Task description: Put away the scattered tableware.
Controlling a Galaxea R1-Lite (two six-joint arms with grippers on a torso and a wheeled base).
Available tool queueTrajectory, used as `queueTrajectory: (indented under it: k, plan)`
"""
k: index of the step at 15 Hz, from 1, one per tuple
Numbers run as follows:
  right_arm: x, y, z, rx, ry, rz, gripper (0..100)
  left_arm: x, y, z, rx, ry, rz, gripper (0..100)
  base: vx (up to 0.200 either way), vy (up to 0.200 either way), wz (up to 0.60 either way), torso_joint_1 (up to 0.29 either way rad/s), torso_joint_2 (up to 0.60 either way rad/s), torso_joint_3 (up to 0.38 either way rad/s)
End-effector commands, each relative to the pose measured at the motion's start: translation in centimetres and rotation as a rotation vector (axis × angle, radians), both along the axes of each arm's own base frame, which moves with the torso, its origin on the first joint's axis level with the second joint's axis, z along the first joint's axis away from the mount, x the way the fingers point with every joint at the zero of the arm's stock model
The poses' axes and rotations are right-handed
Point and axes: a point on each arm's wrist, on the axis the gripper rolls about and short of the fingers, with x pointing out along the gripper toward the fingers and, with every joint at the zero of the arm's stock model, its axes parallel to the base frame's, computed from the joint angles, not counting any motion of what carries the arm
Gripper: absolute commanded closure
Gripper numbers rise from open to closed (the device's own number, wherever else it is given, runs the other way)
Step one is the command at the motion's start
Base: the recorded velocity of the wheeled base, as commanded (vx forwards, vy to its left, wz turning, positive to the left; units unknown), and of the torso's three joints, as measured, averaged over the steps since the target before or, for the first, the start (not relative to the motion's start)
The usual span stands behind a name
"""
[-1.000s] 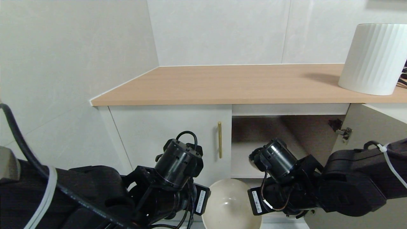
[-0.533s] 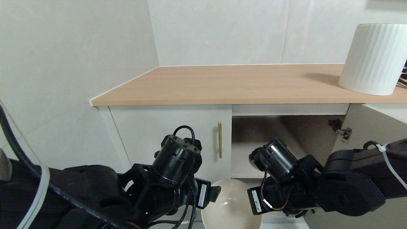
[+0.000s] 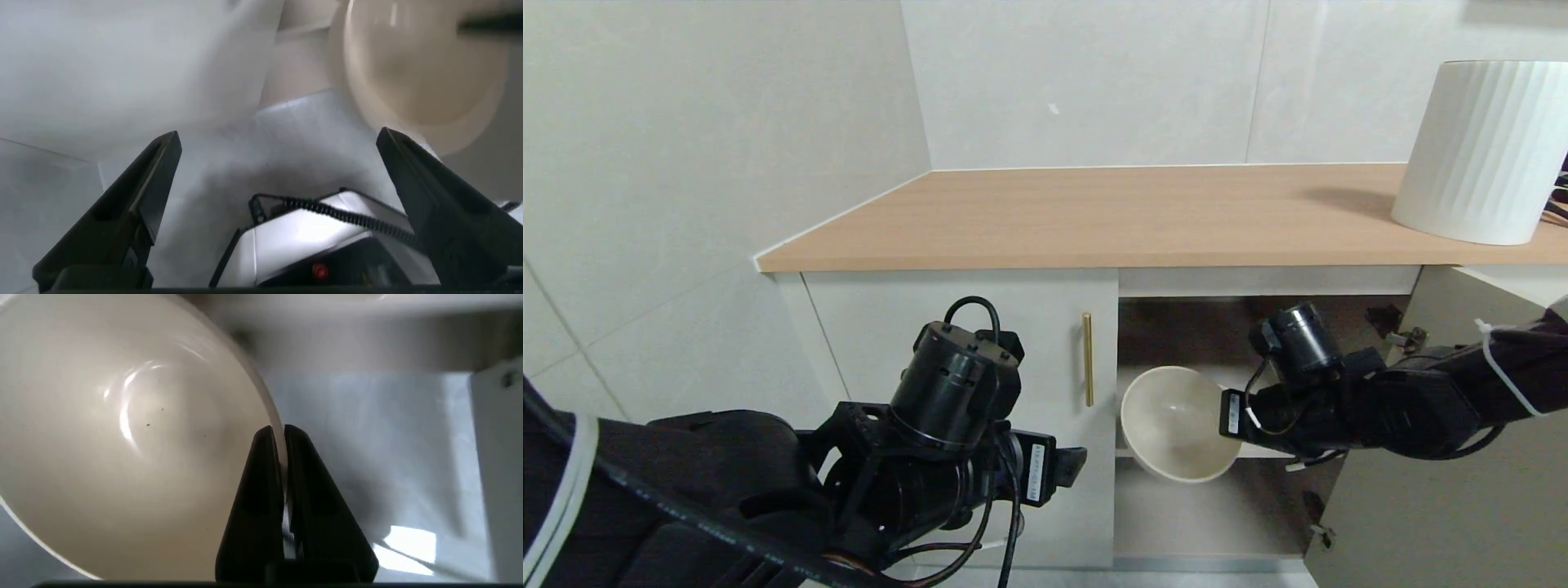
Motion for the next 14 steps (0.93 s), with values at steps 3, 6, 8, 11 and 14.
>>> queueTrajectory:
  k: [3,6,8,11,14]
  plan:
    - [4.7,-2.7,-4.7,0.039,-0.039,-0.160,100,-0.1,0.2,0.7,-0.025,-0.015,0.010,0,0.000,0.000,0.00,0.000,0.00,0.000]
    - [7.5,-3.4,-6.5,0.033,-0.056,-0.286,100,-0.1,0.3,0.7,-0.026,-0.013,0.015,0,0.000,0.000,0.00,0.000,0.00,0.000]
    - [8.6,-4.3,-6.5,0.040,-0.076,-0.331,100,-0.1,0.3,0.7,-0.026,-0.013,0.015,0,0.000,0.000,0.00,0.000,0.00,0.000]
    - [9.6,-5.1,-7.6,0.030,-0.068,-0.358,100,-0.1,0.3,0.7,-0.025,-0.012,0.015,0,0.000,0.000,0.00,0.000,0.00,0.000]
    - [10.5,-5.4,-9.0,0.006,-0.061,-0.378,100,0.0,0.3,0.7,-0.025,-0.012,0.018,0,0.000,0.000,0.00,0.000,0.00,0.000]
